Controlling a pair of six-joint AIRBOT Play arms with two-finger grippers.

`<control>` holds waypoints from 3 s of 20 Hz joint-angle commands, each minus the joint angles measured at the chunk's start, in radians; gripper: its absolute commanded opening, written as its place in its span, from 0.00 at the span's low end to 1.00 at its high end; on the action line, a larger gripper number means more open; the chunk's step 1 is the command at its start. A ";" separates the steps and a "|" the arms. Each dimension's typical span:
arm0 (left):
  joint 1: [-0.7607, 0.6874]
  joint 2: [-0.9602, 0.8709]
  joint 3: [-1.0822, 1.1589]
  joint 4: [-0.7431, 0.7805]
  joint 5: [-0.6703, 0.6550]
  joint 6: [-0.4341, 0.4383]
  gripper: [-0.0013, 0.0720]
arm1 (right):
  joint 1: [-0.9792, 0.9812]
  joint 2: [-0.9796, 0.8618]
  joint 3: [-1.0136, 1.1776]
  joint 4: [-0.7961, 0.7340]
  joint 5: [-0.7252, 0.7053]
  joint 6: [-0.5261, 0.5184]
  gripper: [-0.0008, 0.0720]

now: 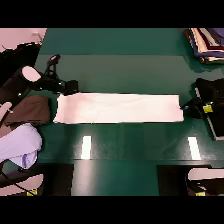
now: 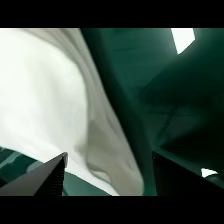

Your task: Fold the shirts.

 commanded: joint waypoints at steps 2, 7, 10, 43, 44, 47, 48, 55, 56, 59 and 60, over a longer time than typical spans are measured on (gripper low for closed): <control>-0.135 -0.005 0.002 -0.012 0.092 -0.029 0.06 | 0.053 -0.058 -0.042 0.143 -0.063 -0.092 0.80; -0.271 -0.098 0.021 -0.057 0.188 -0.034 0.06 | 0.137 -0.056 0.060 0.150 -0.053 -0.117 0.04; -0.330 -0.230 0.112 -0.071 0.185 -0.031 0.06 | 0.180 0.006 0.138 0.150 0.009 -0.114 0.03; 0.135 0.121 0.390 0.393 -0.145 -0.023 0.06 | 1.315 -0.243 0.908 0.278 -0.414 -0.013 0.50; 0.167 0.154 0.390 0.395 -0.151 -0.023 0.06 | 1.344 -0.287 0.947 0.278 -0.402 -0.013 0.85; 0.222 0.198 0.390 0.395 -0.158 -0.023 0.06 | 1.344 -0.320 0.967 0.268 -0.298 0.035 0.75; 0.228 0.201 0.389 0.394 -0.164 -0.023 0.06 | 1.318 -0.292 0.910 0.269 -0.274 0.045 0.75; 0.228 0.201 0.387 0.378 -0.179 -0.023 0.06 | 0.982 -0.022 0.345 0.081 -0.266 0.142 0.76; 0.228 0.201 0.387 0.370 -0.178 -0.023 0.06 | 0.929 -0.001 0.270 0.096 -0.287 0.154 0.88; 0.228 0.201 0.387 0.327 -0.175 -0.023 0.06 | 0.808 -0.023 0.134 0.201 -0.315 0.154 0.96; 0.227 0.201 0.387 0.322 -0.175 -0.023 0.06 | 0.792 -0.047 0.118 0.257 -0.317 0.144 0.96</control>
